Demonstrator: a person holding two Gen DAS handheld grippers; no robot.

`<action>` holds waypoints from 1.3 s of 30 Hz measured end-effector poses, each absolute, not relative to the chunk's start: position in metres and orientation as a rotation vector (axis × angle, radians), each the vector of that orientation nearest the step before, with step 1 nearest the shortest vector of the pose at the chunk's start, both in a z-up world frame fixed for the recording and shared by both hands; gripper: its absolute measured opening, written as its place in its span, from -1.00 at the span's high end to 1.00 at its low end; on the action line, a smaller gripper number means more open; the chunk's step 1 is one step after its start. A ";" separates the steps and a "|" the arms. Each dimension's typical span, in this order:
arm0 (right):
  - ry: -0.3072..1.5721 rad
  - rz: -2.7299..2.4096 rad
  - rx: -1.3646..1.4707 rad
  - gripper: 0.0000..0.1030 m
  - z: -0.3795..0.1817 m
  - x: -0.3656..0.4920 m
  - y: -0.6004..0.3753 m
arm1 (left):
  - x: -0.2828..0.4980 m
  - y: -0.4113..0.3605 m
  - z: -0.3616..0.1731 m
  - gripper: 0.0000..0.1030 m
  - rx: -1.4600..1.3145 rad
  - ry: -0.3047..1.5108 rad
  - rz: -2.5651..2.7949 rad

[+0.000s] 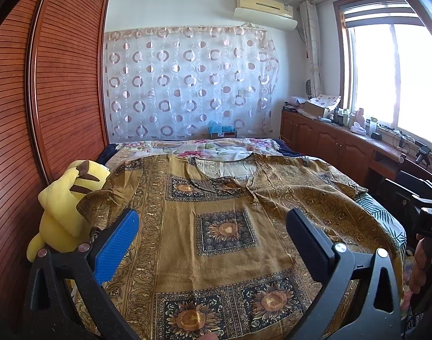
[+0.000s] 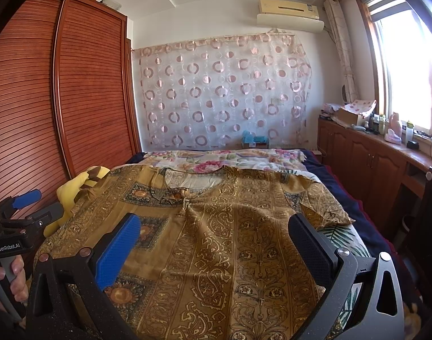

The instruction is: Fold small clothes

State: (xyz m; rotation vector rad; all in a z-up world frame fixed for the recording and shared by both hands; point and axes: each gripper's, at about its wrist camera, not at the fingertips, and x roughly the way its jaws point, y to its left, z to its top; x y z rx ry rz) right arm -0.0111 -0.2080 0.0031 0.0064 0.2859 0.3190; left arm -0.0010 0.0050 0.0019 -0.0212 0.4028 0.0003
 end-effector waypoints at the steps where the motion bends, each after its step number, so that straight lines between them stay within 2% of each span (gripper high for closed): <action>1: 0.286 0.318 0.007 -1.00 0.003 -0.011 -0.208 | -0.001 0.005 0.002 -1.00 -0.021 0.403 0.000; 39: 0.282 0.324 0.008 -1.00 0.000 -0.011 -0.209 | 0.001 0.003 -0.001 -1.00 -0.019 0.403 0.000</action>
